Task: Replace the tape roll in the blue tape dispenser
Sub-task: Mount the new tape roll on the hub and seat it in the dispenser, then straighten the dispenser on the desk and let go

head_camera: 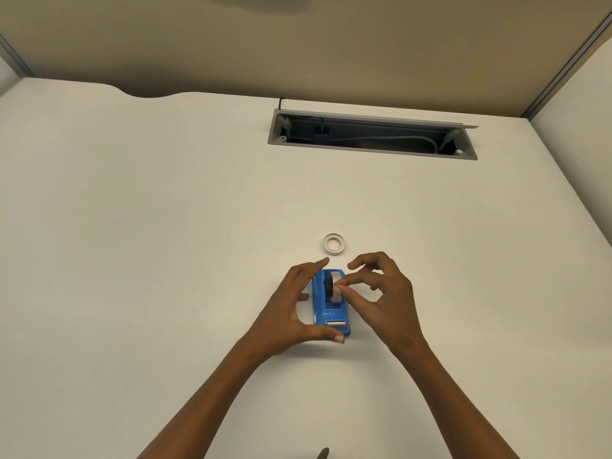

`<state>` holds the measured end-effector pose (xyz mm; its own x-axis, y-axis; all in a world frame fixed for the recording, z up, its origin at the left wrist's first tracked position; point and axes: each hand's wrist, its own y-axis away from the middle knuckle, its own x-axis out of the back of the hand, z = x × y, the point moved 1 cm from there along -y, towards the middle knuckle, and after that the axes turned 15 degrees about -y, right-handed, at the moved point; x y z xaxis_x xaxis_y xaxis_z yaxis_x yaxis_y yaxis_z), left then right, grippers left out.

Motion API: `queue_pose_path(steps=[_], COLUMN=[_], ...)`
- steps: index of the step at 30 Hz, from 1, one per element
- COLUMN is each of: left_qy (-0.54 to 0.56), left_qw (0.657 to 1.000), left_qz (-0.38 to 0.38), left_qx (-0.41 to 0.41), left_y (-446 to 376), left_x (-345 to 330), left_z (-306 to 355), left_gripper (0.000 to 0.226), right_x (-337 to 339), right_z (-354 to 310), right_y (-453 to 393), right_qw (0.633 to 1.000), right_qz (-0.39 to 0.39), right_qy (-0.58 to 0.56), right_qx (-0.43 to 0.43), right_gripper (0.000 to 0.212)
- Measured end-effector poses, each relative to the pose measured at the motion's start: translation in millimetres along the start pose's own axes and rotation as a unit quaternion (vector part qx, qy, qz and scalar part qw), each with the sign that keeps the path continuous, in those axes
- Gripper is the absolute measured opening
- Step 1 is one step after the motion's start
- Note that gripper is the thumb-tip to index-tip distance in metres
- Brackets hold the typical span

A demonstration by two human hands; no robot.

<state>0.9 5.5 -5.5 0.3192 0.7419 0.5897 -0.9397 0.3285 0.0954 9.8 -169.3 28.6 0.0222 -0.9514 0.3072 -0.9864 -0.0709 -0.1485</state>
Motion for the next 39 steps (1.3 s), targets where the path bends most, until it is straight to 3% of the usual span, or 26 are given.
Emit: queue_pose_path(steps=[6, 17, 39], left_qy=[-0.074, -0.086, -0.084], left_qw=[0.997, 0.996, 0.996], left_qz=[-0.015, 0.013, 0.020], left_qx=[-0.027, -0.037, -0.034], left_y=[1.2, 0.5, 0.9], left_x=[-1.9, -3.6, -5.3], left_z=[-8.8, -11.8, -12.5], left_gripper=[0.105, 0.097, 0.093], right_x=[-3.6, -9.1, -12.2], right_z=[-2.4, 3.7, 13.6], right_y=[10.7, 37.6, 64.0], right_qw=[0.998, 0.995, 0.997], right_qz=[0.026, 0.060, 0.046], right_qy=[0.020, 0.029, 0.041], right_qx=[0.045, 0.076, 0.055], right_gripper=[0.010, 0.014, 0.017])
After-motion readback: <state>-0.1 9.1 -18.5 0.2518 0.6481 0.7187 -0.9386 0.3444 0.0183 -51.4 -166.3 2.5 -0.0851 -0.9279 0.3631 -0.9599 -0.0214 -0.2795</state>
